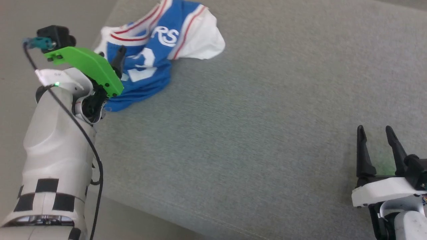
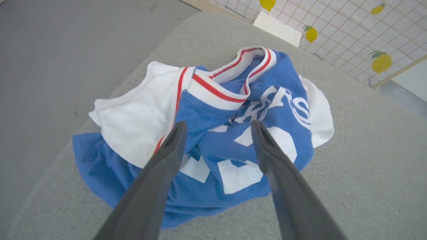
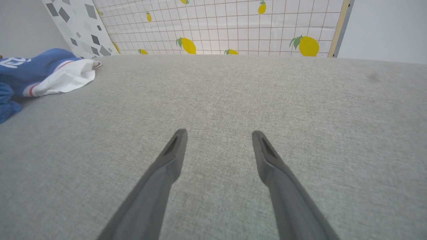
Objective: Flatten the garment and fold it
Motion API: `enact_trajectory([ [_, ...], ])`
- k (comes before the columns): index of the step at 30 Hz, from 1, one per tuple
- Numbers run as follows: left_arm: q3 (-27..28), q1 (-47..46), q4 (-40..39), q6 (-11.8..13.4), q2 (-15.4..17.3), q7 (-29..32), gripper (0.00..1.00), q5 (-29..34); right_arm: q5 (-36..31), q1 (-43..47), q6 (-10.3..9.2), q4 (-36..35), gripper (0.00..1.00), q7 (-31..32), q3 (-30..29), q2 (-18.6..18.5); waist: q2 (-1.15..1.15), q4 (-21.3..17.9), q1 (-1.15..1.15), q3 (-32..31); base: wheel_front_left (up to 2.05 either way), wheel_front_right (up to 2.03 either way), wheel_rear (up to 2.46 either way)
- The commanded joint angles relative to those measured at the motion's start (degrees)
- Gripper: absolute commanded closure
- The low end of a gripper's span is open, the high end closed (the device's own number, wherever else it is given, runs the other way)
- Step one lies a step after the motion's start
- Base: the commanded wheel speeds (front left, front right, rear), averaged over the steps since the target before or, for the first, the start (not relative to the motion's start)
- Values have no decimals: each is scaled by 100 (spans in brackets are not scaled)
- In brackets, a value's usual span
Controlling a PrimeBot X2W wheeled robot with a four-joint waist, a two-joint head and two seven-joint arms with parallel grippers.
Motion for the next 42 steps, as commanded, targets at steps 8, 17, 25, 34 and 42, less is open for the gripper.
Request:
enact_trajectory([
  [8,-516,-184,552,-40,83,708,0,-190,-59,161,-9,-423,0,181,-75,0,0,-411,-1,556,0,0,0],
  [17,-630,-61,965,-40,-51,586,100,-528,-70,206,-9,-588,0,274,-109,0,0,-319,-1,624,0,0,0],
  [25,-508,-534,816,132,181,-1375,100,-207,128,125,-9,-291,0,127,75,0,0,-248,-1,208,0,0,0],
  [34,-1254,-1532,-72,-35,547,-2041,100,154,633,13,-9,530,0,-272,378,0,0,-707,-1,-710,0,0,0],
  [42,-2052,-1860,-1311,-39,530,-1763,100,-641,974,17,-9,1056,0,-411,435,0,0,-1417,-1,-1345,0,0,0],
])
